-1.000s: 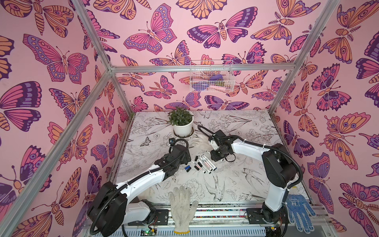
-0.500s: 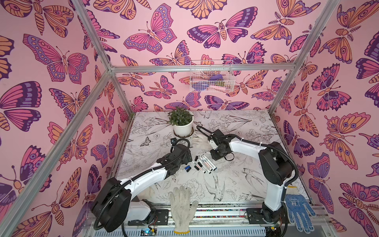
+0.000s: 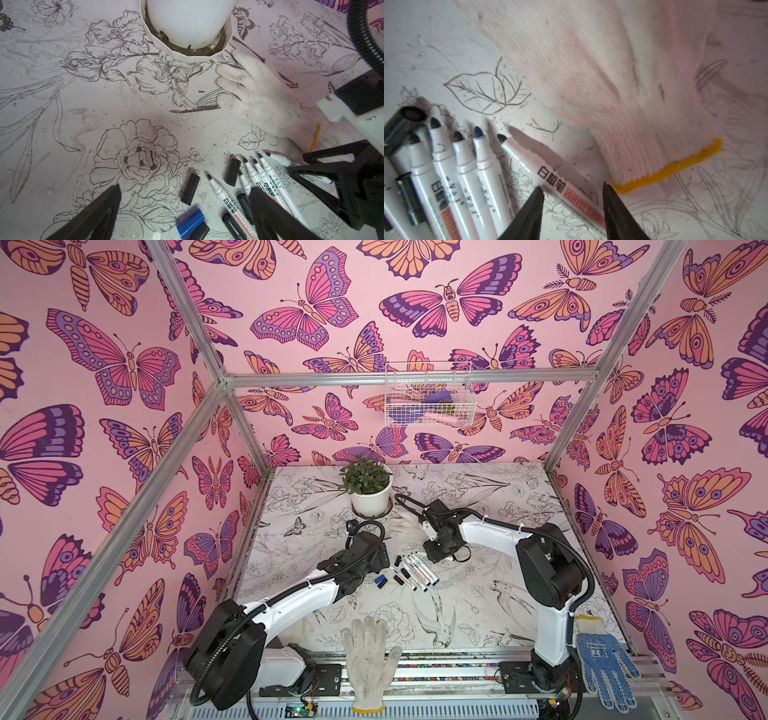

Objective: Insert pens into pen caps
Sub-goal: Pick up a pen at the center of the table.

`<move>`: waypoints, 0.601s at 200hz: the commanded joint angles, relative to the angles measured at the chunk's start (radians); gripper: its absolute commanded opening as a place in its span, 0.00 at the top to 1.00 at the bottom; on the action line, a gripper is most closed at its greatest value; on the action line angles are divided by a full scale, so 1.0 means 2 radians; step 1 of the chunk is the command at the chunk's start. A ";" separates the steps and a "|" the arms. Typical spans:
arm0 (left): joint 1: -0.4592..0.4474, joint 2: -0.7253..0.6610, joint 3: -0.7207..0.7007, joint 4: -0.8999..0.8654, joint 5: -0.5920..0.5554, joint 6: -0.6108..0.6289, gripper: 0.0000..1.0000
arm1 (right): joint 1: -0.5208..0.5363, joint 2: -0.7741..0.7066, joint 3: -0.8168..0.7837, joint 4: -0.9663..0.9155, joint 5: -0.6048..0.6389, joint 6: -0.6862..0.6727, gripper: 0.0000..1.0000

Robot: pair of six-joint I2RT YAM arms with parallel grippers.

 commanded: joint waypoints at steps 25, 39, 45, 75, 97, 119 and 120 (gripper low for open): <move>0.002 -0.008 -0.005 -0.008 -0.001 0.001 0.02 | 0.009 0.006 -0.011 -0.016 -0.005 -0.007 0.57; 0.003 -0.009 -0.004 -0.007 0.001 0.004 0.02 | 0.016 0.016 -0.008 -0.016 0.009 -0.005 0.59; 0.003 -0.010 -0.004 -0.006 0.003 0.008 0.02 | 0.019 0.019 -0.008 -0.016 0.019 -0.004 0.59; 0.003 -0.015 -0.005 -0.001 0.007 0.017 0.01 | 0.031 0.028 -0.009 -0.007 0.041 0.004 0.72; 0.003 -0.035 -0.012 0.007 0.017 0.027 0.01 | 0.031 0.014 -0.008 0.002 0.023 0.012 0.83; 0.003 -0.050 -0.024 0.021 0.028 0.039 0.01 | 0.031 -0.013 -0.003 0.011 0.008 0.019 0.89; 0.003 -0.051 -0.024 0.023 0.029 0.040 0.01 | 0.031 -0.014 -0.002 0.010 0.007 0.019 0.89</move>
